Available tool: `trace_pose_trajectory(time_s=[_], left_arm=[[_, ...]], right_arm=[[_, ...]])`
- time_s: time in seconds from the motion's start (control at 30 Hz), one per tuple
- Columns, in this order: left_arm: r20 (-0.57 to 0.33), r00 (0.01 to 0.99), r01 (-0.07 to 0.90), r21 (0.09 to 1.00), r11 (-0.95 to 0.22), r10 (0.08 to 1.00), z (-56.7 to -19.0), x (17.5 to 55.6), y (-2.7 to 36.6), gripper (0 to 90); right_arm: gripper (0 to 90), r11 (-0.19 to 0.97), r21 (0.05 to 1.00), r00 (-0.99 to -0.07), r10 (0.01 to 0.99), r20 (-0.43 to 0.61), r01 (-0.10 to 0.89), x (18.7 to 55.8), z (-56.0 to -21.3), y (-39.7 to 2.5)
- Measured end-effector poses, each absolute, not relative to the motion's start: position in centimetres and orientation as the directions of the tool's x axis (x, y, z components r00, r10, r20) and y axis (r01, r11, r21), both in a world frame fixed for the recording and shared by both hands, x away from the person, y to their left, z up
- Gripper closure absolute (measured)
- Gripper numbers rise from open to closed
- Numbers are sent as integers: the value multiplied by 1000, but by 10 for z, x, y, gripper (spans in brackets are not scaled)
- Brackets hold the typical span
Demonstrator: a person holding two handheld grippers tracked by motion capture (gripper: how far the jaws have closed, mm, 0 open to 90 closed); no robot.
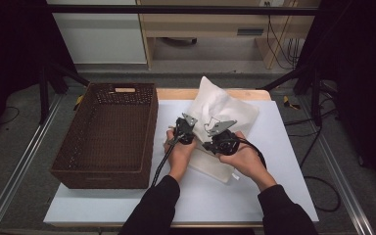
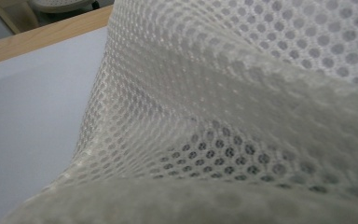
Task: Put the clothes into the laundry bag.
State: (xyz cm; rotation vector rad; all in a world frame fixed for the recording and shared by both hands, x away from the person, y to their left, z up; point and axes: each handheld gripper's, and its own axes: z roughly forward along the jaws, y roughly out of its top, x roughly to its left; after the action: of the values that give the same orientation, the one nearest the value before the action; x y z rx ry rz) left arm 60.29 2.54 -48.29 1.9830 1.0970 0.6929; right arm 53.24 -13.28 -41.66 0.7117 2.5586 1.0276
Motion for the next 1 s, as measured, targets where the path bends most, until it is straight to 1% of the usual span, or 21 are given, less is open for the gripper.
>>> trace_pose_trajectory(time_s=[0.33, 0.6, 0.8, 1.0], left_arm=[[99, 494, 461, 813, -356, 864, -483, 606, 22, 900], [74, 514, 463, 815, -349, 855, -482, 605, 26, 900], [68, 520, 458, 819, -345, 851, -481, 600, 30, 900], [66, 528, 448, 826, -344, 847, -479, 589, 36, 900]], right_arm=[[891, 626, 707, -837, 540, -87, 330, 533, -417, -131], [891, 622, 707, -833, 546, -85, 336, 534, -418, -132], [891, 611, 712, -827, 558, -76, 347, 534, -418, -133], [891, 611, 716, -827, 556, -86, 337, 535, -419, -133]])
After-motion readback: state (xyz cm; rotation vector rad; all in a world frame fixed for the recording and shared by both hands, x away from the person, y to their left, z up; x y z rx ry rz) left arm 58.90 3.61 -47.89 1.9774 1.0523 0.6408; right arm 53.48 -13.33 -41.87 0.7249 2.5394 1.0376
